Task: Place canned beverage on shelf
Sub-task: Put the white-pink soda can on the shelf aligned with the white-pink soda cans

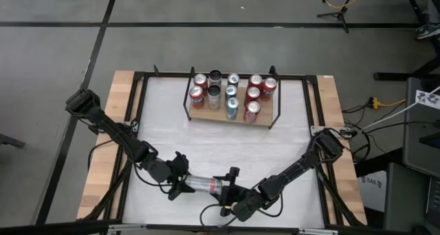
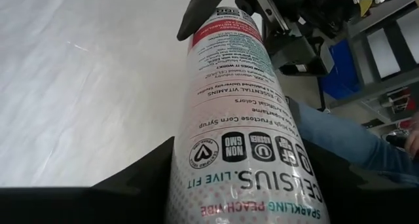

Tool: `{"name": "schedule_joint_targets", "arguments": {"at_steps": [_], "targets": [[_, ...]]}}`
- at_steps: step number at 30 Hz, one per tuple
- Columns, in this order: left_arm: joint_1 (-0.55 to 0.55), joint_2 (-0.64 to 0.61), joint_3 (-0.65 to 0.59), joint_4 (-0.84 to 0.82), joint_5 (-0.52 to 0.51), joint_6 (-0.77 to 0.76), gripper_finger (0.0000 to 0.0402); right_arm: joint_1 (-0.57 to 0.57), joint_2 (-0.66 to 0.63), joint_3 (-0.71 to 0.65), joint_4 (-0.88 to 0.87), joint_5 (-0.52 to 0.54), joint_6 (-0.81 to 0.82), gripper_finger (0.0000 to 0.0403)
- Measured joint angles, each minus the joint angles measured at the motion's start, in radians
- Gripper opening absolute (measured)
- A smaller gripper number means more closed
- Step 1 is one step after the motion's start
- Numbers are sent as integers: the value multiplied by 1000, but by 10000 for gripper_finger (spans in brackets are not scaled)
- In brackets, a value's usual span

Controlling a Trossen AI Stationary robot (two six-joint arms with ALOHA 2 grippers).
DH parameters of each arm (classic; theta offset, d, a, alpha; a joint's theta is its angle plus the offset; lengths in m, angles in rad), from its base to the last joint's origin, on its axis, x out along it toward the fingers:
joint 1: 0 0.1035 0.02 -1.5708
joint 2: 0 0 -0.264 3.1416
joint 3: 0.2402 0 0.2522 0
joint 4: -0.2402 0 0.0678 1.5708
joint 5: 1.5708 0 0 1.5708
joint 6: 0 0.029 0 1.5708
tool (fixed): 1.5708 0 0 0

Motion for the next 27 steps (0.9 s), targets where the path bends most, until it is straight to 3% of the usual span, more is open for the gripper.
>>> {"name": "schedule_joint_targets", "arguments": {"at_steps": [14, 24, 27], "targets": [[7, 1, 0, 7, 33, 8, 242, -7, -2, 2, -9, -48, -5, 344], [70, -2, 11, -9, 187, 62, 242, 5, -59, 0, -58, -65, -109, 373], [110, -2, 78, -128, 263, 92, 242, 10, -100, 0, -109, -94, -121, 374]]}}
